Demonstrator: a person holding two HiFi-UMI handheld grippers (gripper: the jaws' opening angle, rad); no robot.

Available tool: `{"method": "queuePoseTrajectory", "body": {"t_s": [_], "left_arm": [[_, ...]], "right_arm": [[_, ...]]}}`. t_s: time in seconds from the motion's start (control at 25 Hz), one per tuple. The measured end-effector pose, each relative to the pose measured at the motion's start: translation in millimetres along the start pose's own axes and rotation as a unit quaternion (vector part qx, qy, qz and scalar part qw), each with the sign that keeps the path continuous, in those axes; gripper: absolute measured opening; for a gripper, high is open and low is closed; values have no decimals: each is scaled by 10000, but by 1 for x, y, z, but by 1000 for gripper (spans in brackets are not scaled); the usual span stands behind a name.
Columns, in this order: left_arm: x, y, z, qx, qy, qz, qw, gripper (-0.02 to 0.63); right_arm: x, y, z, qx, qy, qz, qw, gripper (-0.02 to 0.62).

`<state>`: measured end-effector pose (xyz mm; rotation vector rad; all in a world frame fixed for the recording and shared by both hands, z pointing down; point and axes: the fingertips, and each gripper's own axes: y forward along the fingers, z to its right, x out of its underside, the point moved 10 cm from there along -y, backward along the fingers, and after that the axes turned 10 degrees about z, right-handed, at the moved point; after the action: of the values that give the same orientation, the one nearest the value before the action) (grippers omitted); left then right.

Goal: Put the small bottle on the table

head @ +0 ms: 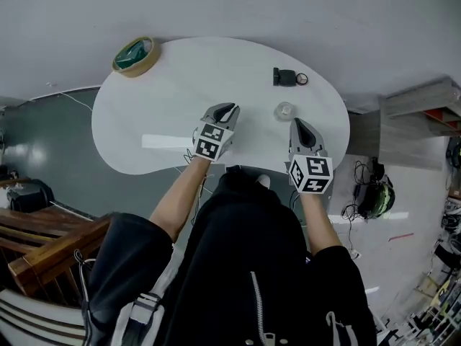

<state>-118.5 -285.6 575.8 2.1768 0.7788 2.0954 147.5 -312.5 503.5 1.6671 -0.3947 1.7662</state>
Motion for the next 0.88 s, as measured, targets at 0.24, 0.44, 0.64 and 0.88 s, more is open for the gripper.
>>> {"method": "queuePoseTrajectory", "body": {"t_s": [0.24,0.44,0.64,0.88], "left_arm": [[-28,-45,-24,-346,108,366,9987,8],[-61,-68,-26,-390,276,809,9956,8],[-85,-78,-14,-284,642,1138,9910,8],[-92,-74,-7,-220,594,1323,9892,8]], "right_arm": [[-20,10,-13,-20,-163,302,9994,2],[-46,4,-16,78,-409,713,9966,2],[-62,-10,-20,176,-651,1072,9919,2],[-54,-16,-10,324,-561,1039,9925,2]]}}
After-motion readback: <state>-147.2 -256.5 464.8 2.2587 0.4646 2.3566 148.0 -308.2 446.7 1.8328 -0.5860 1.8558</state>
